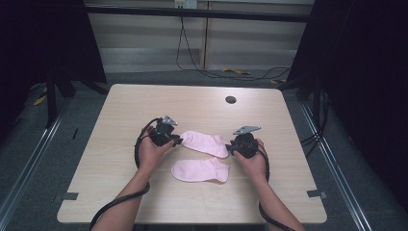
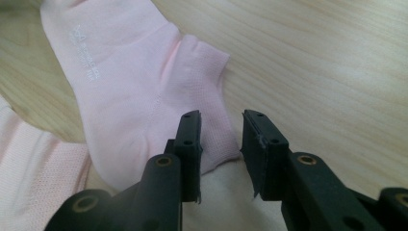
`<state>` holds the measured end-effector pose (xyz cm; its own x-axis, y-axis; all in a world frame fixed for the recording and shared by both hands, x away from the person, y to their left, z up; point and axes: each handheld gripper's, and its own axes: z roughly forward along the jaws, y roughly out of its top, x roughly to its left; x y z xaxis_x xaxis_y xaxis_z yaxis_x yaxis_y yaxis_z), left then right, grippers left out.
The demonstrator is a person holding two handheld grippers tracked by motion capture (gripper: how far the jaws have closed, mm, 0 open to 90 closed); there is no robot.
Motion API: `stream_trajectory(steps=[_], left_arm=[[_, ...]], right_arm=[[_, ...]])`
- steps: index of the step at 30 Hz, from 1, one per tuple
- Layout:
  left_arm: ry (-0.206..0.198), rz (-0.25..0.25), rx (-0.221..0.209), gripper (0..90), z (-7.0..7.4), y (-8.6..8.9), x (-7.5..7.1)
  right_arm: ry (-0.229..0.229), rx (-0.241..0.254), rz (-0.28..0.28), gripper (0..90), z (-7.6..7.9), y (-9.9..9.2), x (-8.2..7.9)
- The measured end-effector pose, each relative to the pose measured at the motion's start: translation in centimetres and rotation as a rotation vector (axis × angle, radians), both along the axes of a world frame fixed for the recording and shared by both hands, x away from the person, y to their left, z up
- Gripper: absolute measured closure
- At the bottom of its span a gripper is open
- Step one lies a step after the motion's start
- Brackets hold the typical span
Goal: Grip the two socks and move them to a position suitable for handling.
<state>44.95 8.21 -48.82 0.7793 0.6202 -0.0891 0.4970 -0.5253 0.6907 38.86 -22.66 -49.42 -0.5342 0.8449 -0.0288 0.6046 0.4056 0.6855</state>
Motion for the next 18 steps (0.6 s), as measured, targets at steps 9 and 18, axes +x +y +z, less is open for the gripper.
stream_trajectory(steps=[9, 18], left_arm=[[-0.001, -0.019, 0.041, 76.9, -1.0, -1.5, 0.5], [0.022, -0.021, 0.068, 76.3, -0.5, -0.8, -1.4]], right_arm=[[-0.001, 0.005, 0.007, 68.6, -0.1, 0.0, 0.0], [-0.020, 0.025, -0.002, 68.5, 0.4, 0.5, -0.1]])
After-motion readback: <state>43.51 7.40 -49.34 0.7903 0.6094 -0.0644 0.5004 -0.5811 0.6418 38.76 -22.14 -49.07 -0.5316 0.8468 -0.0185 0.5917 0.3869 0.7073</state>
